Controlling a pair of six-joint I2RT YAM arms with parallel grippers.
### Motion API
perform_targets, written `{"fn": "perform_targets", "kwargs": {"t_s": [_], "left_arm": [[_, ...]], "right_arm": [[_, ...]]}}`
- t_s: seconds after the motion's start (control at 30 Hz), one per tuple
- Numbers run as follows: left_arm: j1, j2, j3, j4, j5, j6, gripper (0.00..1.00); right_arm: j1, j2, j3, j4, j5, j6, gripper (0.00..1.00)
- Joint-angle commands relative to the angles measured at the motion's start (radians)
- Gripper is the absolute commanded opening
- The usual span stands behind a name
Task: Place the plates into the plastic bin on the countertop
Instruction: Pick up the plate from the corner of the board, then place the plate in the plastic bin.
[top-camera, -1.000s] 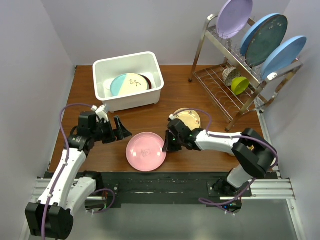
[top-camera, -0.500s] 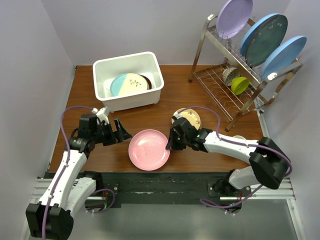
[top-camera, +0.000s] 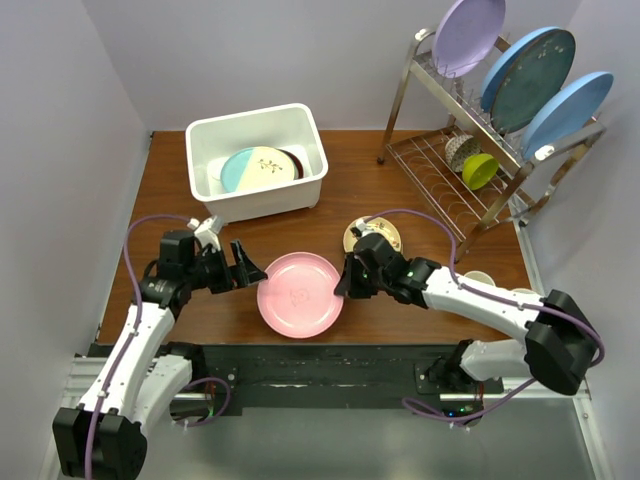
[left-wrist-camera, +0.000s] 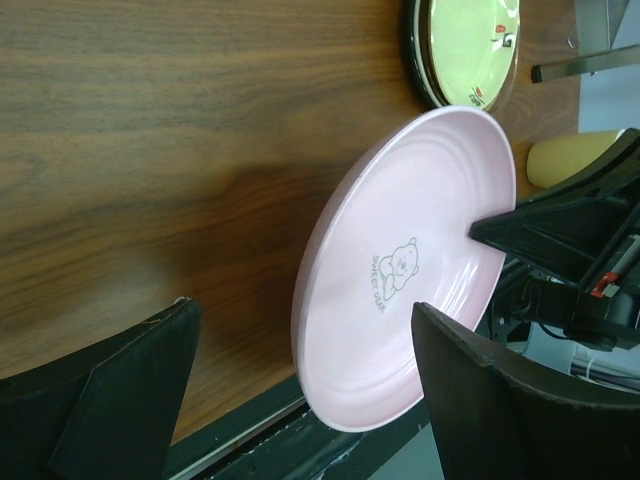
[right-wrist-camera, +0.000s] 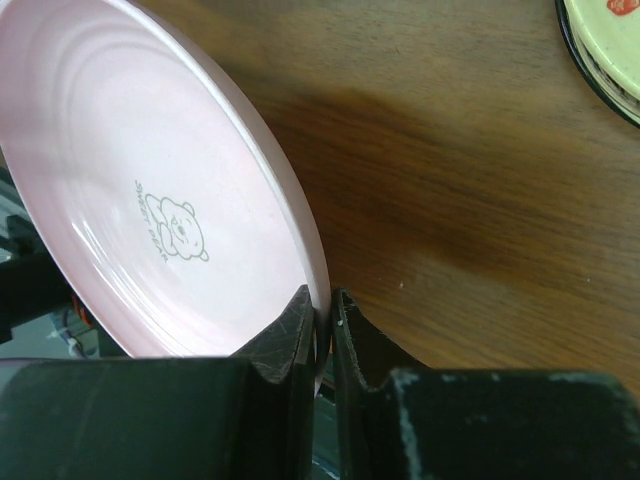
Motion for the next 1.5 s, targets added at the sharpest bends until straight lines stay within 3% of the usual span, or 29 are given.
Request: {"fn": "perform_targets", "kwargs": {"t_s": [0.0,0.13,0.3,0.83,1.0,1.23,1.47], "left_arm": [[-0.011,-0.006,-0.018,0.064,0.085,-0.021,0.91],[-0.017,0.004,-0.025,0.076,0.115,-0.021,0.86],[-0.023,-0.009,-0.039,0.109,0.147,-0.038,0.70],[-0.056,0.001,-0.097,0.178,0.193,-0.082,0.47],[-0.072,0.007,-0.108,0.201,0.194,-0.098,0.33],[-0.086,0.010,-0.113,0.208,0.182,-0.108,0.00],[-0.088,0.005,-0.114,0.207,0.170,-0.115,0.00]], "right_arm": [[0.004,-0.055,0.048,0.029,0.015,0.013,0.00],[0.004,-0.070,0.054,0.039,0.012,0.008,0.00],[0.004,-0.071,0.063,0.048,0.009,0.008,0.00],[0.004,-0.086,0.060,0.090,-0.020,0.014,0.00],[0.004,-0.089,0.059,0.098,-0.028,0.008,0.00],[0.004,-0.087,0.056,0.099,-0.029,0.005,0.28],[0.004,-0.097,0.051,0.092,-0.022,-0.003,0.59]]}}
